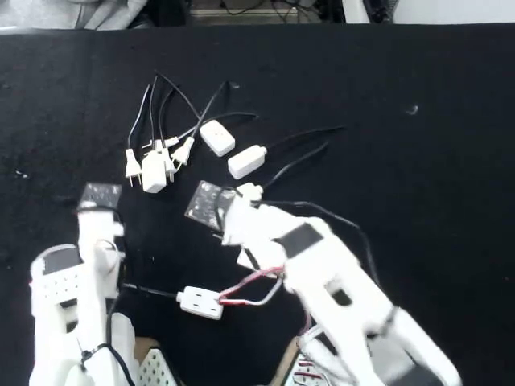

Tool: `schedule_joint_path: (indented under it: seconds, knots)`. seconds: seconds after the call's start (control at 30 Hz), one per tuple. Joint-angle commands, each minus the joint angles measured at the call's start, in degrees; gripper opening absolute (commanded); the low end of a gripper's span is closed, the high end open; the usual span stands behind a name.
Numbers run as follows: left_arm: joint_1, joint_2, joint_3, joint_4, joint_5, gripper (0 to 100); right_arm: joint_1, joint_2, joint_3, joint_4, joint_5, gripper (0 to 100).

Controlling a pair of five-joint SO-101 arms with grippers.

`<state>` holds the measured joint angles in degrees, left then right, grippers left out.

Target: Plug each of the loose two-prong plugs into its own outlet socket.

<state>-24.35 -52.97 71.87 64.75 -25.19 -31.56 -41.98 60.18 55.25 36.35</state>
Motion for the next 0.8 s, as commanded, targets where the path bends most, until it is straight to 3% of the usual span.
schedule_joint_path:
  seconds: [0.0,0.1,0.23,0.33,0.53,0.77]
  knots:
    - [0.04,-0.18,-15.96,9.67,0.18,3,0.79,-14.37,-5.32,6.68,-0.44,1.0]
    - [0.22,-0.18,-27.30,16.44,0.26,3,0.44,-19.47,-5.23,6.77,-0.62,1.0]
    - [0.66,-0.09,-38.73,20.57,1.49,3,0.35,-20.70,-0.57,-0.97,-3.08,1.1]
    - [6.20,0.53,-42.59,20.04,12.66,3,-0.35,-20.70,2.95,-8.26,-5.01,1.1]
    - [22.90,-0.09,-37.49,9.93,34.02,3,-3.43,-20.53,4.79,-12.04,-6.33,1.1]
    - [34.15,-1.85,-29.14,-3.78,39.12,3,-3.34,-20.62,9.80,-17.67,-12.84,1.1]
